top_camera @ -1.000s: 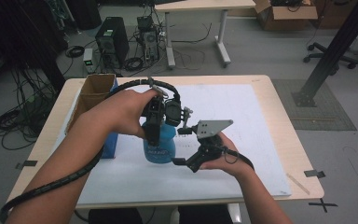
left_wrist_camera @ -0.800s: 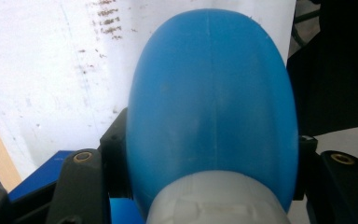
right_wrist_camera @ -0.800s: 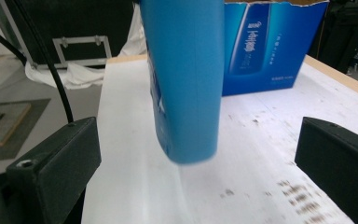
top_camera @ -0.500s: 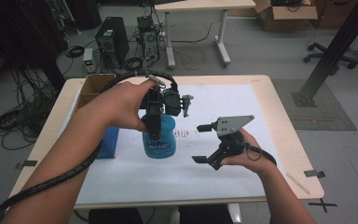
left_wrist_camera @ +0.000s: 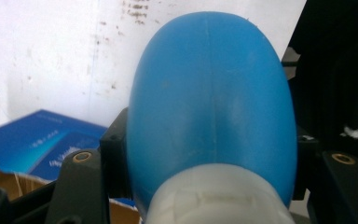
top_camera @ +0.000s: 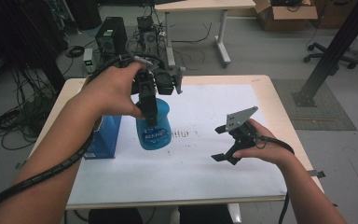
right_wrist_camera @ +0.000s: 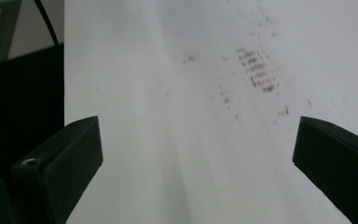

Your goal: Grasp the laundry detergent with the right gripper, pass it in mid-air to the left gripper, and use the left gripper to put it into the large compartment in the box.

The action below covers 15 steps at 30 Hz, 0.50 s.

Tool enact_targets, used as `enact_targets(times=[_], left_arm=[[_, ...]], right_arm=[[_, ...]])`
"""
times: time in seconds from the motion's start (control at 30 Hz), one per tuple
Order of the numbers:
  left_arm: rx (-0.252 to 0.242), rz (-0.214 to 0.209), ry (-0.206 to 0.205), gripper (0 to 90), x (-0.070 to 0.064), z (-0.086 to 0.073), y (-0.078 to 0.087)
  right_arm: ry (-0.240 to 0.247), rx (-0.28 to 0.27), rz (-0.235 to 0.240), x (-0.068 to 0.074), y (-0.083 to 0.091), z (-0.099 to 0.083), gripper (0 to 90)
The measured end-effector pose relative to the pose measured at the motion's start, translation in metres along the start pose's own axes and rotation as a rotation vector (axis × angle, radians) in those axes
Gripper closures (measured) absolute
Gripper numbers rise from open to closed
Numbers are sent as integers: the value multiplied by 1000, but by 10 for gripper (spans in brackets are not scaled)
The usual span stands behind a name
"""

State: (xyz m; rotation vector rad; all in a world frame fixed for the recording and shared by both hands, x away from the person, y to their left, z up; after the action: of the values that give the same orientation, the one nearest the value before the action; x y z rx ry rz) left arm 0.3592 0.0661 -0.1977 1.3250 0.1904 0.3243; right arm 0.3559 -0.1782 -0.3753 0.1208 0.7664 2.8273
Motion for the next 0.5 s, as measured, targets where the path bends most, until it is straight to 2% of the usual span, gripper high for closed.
enact_targets(times=[0.03, 0.07, 0.1, 0.13, 0.17, 0.2, 0.23, 0.27, 0.3, 0.37, 0.43, 0.47, 0.5], left_arm=[[-5, 3, 56, 381, 3, -1, 6], [-5, 7, 81, 381, 5, -2, 10], [-5, 7, 81, 381, 5, -2, 10], [-4, 15, 96, 381, 6, -3, 12], [-5, 35, 130, 381, 9, -5, 18], [-5, 35, 130, 381, 9, -5, 18], [-5, 45, 148, 381, 11, -6, 20], [-3, 50, 163, 381, 12, -6, 22], [-8, 57, 193, 380, 15, -7, 26], [-21, 53, 231, 381, 20, -10, 33], [-32, 46, 289, 381, 27, -15, 41], [-32, 46, 289, 380, 27, -15, 41], [-27, 52, 331, 381, 32, -19, 46]], right_arm=[[-4, 45, -9, -4, 4, -3, 17], [-4, 67, -12, -5, 7, -5, 19], [-4, 67, -12, -5, 7, -5, 19], [-4, 91, -13, -8, 9, -7, 21], [-5, 122, -16, -11, 13, -7, 22], [-2, 140, -16, -13, 15, -7, 21], [-2, 140, -16, -13, 15, -7, 21], [3, 171, -17, -16, 19, -5, 23], [8, 196, -21, -18, 21, -4, 23], [8, 210, -20, -19, 22, -2, 24], [17, 250, 0, -21, 26, 1, 24], [17, 250, 0, -21, 26, 1, 24], [22, 285, 22, -20, 27, 4, 27]])
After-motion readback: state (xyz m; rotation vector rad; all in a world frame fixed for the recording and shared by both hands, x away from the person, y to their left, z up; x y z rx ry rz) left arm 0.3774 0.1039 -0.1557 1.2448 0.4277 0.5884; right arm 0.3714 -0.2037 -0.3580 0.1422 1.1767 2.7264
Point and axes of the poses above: each handheld gripper's, and its own axes: y roughly backward along the jaws, z roughly out of its top, x roughly to its left, the point moved 4 cm from there along -y, roughly forward along the jaws, and after that the axes turned 15 degrees about -x, right-handed, at the moved point
